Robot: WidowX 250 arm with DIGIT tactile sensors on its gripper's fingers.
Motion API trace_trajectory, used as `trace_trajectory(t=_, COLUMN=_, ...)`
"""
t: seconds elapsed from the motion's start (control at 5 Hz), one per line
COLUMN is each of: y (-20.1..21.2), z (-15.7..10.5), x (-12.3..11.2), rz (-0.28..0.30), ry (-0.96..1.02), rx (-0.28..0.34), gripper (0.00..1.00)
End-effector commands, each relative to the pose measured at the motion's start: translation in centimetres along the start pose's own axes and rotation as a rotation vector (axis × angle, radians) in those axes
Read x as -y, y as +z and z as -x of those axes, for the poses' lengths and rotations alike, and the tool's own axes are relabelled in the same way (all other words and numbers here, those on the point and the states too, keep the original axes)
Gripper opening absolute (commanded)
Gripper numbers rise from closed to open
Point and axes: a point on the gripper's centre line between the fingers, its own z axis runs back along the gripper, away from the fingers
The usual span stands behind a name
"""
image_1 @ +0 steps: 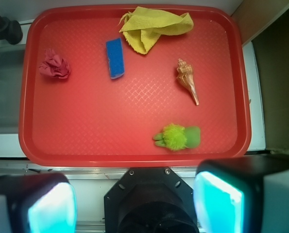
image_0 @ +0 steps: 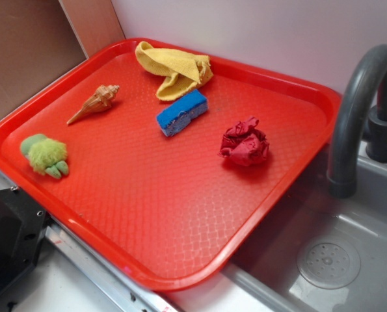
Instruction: Grab the red paper.
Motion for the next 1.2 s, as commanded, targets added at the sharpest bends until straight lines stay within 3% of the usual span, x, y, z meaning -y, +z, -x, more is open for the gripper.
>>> trace_trajectory(t=0.0, y=0.0, z=0.0, x=0.0, rz=0.000, ry=0.000, rx=0.000, gripper=1.00)
trace_trajectory(t=0.2, y=-0.6, z=-1.5, x=0.0, rz=-0.046, ry=-0.108, rx=0.005, gripper=1.00)
trace_trajectory(t=0.4, y=-1.2, z=-2.9, x=0.4, rz=-0.058, ry=-0.240, rx=0.028, gripper=1.00)
trace_trajectory(t=0.6, y=-2.6, z=-5.2, x=1.8, rz=-0.073, ry=-0.481, rx=0.048, gripper=1.00)
trace_trajectory(t=0.8, y=-4.2, z=-7.7, x=3.8, rz=-0.080, ry=-0.710, rx=0.079, gripper=1.00)
trace_trajectory(t=1.0, y=-5.9, z=-9.7, x=5.4, rz=-0.038, ry=-0.873, rx=0.123, gripper=1.00)
